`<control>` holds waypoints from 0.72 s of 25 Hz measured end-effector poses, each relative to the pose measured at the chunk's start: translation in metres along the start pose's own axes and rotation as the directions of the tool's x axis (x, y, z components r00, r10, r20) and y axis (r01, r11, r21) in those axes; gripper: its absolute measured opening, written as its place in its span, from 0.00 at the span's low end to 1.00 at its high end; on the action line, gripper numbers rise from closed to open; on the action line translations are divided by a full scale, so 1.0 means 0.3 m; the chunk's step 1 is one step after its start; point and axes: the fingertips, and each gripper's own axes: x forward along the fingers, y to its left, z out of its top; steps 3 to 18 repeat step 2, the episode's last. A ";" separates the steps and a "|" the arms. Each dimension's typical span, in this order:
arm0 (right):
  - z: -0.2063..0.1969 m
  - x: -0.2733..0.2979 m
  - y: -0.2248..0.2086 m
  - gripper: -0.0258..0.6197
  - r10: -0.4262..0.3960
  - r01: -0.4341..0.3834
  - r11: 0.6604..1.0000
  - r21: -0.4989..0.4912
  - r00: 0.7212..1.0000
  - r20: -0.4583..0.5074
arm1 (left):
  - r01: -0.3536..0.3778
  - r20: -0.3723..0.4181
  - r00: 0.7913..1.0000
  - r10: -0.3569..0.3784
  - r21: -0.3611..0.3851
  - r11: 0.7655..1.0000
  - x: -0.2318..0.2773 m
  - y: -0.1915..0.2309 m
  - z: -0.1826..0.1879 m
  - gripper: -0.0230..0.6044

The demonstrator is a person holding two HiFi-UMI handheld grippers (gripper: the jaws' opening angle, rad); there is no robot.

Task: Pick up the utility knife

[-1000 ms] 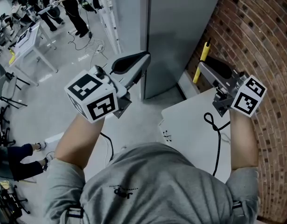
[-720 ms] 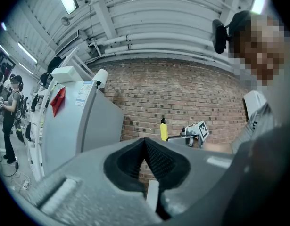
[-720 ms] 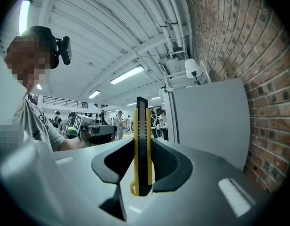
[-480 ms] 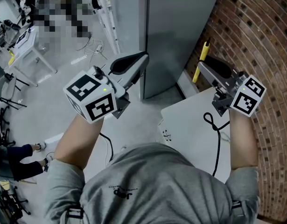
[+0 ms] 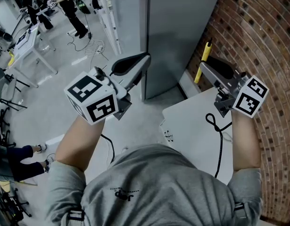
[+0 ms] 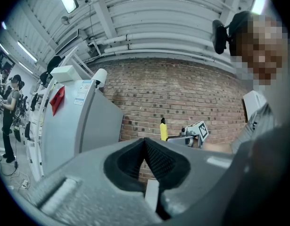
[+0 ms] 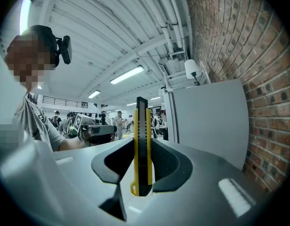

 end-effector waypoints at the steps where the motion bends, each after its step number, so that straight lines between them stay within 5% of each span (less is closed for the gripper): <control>1: 0.001 0.000 0.000 0.23 0.000 0.000 1.000 0.000 1.000 0.000 | 0.000 0.000 1.000 0.000 0.000 1.000 0.000 0.000 0.000 0.03; 18: 0.001 0.001 0.001 0.23 0.001 -0.001 1.000 0.001 1.000 0.001 | 0.000 -0.001 1.000 0.000 0.000 1.000 0.000 0.000 0.000 0.03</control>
